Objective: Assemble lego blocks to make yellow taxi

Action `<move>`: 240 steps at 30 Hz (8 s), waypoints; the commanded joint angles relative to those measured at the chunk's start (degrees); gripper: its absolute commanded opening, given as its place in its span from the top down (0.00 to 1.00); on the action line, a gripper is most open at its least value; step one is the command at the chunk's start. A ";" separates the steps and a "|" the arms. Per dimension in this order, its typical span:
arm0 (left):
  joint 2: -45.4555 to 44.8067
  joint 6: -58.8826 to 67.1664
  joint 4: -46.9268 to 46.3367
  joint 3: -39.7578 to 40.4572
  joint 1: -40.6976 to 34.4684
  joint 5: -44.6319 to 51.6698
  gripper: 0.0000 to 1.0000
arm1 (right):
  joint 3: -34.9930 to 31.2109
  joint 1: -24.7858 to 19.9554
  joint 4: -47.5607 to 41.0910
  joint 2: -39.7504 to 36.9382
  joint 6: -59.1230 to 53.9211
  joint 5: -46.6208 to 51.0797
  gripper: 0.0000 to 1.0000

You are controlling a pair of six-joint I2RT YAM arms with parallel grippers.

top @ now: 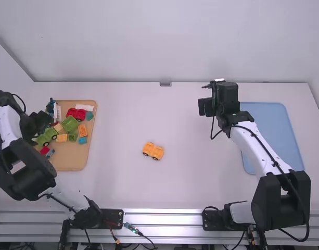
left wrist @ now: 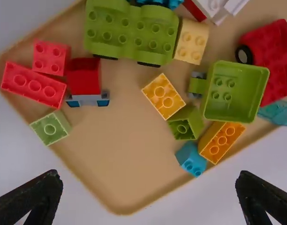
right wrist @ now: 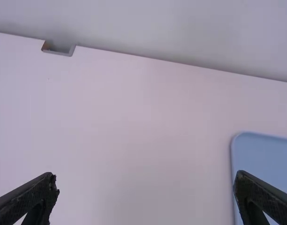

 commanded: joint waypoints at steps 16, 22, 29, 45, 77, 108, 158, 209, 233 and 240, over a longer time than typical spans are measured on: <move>-0.34 -17.13 11.17 -2.19 -0.52 0.33 0.01 | 1.01 0.07 0.76 0.22 0.28 -0.09 0.01; -0.32 -6.16 16.61 -3.02 -0.66 2.21 0.01 | 1.01 0.09 1.90 0.22 0.26 -0.09 0.01; 2.24 2.65 20.68 -2.70 -2.78 5.73 0.01 | 1.01 0.07 2.75 0.22 0.28 -0.63 0.01; 17.69 3.11 4.13 18.46 -5.42 -1.46 0.01 | 1.01 0.07 0.96 0.22 1.57 -1.57 0.01; 32.47 4.14 -1.90 29.87 -6.14 -0.85 0.30 | 1.01 0.07 1.05 0.22 1.79 -1.81 0.01; 32.45 5.43 1.20 24.21 -6.14 -0.20 0.50 | 1.01 0.07 0.90 0.22 1.79 -1.79 0.01; 18.57 -9.13 3.48 14.88 -10.75 -9.84 0.98 | 1.01 0.07 1.20 0.22 1.77 -4.15 0.01; -6.54 -76.36 31.65 -40.49 -59.87 -2.93 0.98 | 1.01 0.07 -0.31 0.22 1.77 -6.34 0.01; -6.54 -87.25 35.71 -44.90 -60.11 -1.16 0.29 | 1.01 0.07 -0.55 0.22 1.73 -6.32 0.01; -6.57 -86.79 34.95 -44.27 -59.63 1.25 0.01 | 1.01 0.07 -0.46 0.22 1.73 -6.32 0.00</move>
